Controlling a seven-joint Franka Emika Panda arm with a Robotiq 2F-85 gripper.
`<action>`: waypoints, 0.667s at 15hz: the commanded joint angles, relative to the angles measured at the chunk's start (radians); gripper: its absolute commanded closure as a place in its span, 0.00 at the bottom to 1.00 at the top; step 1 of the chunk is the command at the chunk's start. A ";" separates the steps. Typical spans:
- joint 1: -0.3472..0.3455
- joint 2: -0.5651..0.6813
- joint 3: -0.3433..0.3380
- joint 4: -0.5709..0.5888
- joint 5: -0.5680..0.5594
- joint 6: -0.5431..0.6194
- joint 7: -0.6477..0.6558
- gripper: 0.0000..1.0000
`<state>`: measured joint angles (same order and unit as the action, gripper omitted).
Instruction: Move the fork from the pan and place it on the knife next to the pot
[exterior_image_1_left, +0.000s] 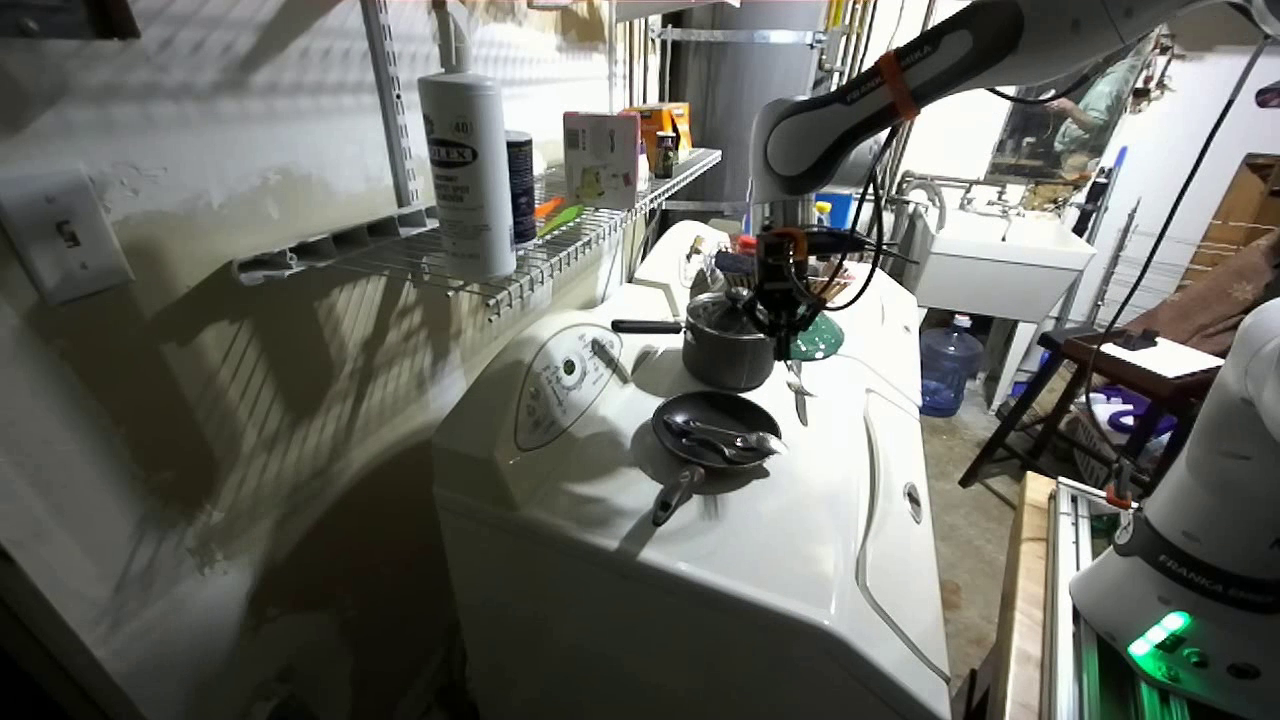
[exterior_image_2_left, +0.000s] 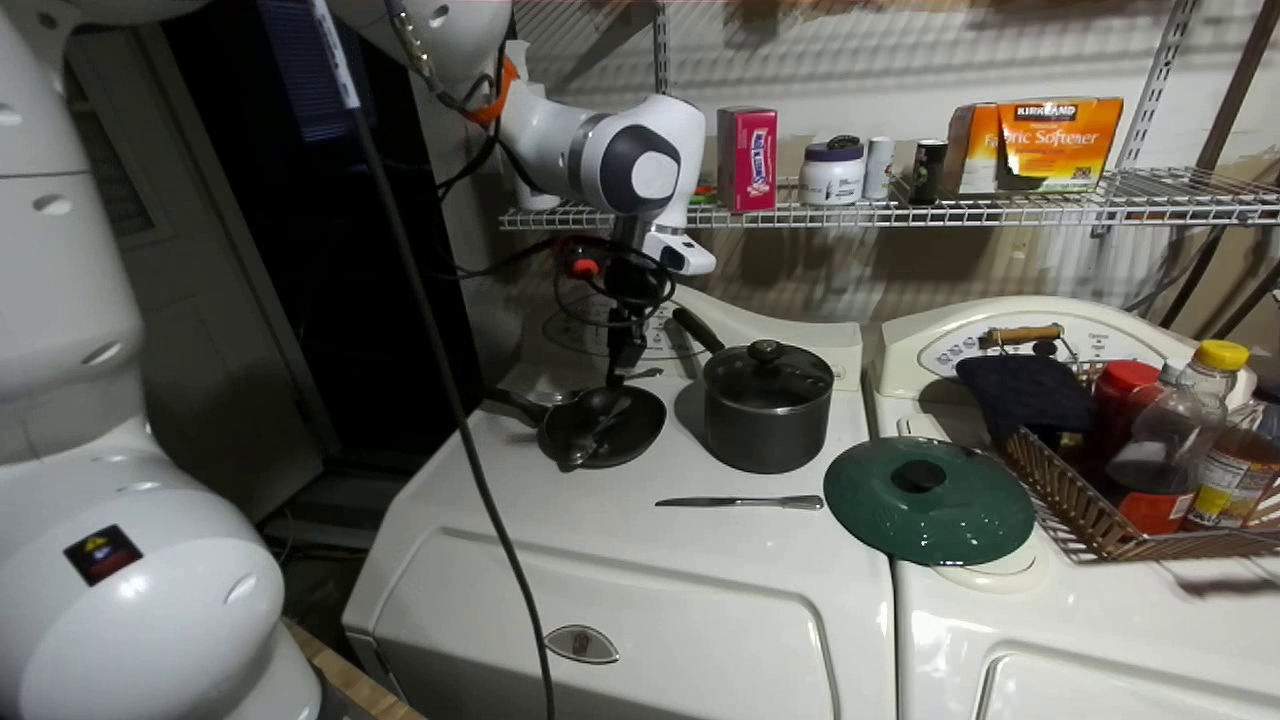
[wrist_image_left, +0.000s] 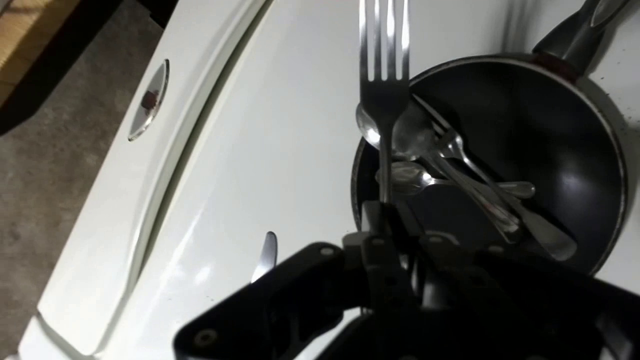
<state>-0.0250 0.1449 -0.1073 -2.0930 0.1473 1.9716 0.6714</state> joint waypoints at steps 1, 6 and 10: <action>-0.052 -0.056 -0.027 -0.040 0.060 -0.052 0.014 0.97; -0.125 -0.022 -0.075 -0.018 0.076 -0.053 -0.059 0.97; -0.162 0.023 -0.102 0.002 0.087 -0.041 -0.074 0.97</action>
<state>-0.1662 0.1299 -0.1959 -2.1157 0.1917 1.9303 0.6272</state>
